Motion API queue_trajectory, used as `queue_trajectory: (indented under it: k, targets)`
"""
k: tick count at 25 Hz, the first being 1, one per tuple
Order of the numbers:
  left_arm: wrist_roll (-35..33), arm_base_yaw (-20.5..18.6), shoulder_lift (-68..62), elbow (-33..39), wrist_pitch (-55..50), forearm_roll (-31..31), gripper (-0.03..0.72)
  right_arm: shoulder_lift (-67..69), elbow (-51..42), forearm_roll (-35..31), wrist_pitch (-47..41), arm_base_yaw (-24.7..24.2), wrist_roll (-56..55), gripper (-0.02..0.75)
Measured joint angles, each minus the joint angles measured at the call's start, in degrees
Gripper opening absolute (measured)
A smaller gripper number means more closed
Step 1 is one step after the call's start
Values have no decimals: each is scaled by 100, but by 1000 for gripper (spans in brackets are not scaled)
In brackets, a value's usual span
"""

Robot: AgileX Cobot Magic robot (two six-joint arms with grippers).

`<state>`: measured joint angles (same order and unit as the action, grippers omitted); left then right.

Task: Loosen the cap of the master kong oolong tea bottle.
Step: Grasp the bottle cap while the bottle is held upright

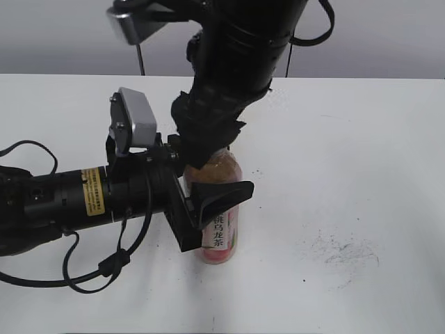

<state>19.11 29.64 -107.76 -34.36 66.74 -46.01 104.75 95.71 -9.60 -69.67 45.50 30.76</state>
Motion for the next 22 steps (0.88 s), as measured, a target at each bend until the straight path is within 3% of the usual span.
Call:
queue_trajectory:
  k: [5, 12, 14, 18, 22]
  targets:
    - [-2, 0, 0, 0, 0, 0, 448, 0, 0, 0, -2, 0, -1614, 445]
    - [-2, 0, 0, 0, 0, -7, 448, 0, -26, 44, -2, 0, -1829, 338]
    - [-2, 0, 0, 0, 0, -7, 448, 6, -33, 99, -2, 0, -1729, 272]
    - [-2, 0, 0, 0, 0, -2, 448, 6, -38, 145, -2, 0, -1158, 271]
    - [8, 0, 0, 0, -5, 19, 448, 6, -38, 181, 4, 0, 475, 271]
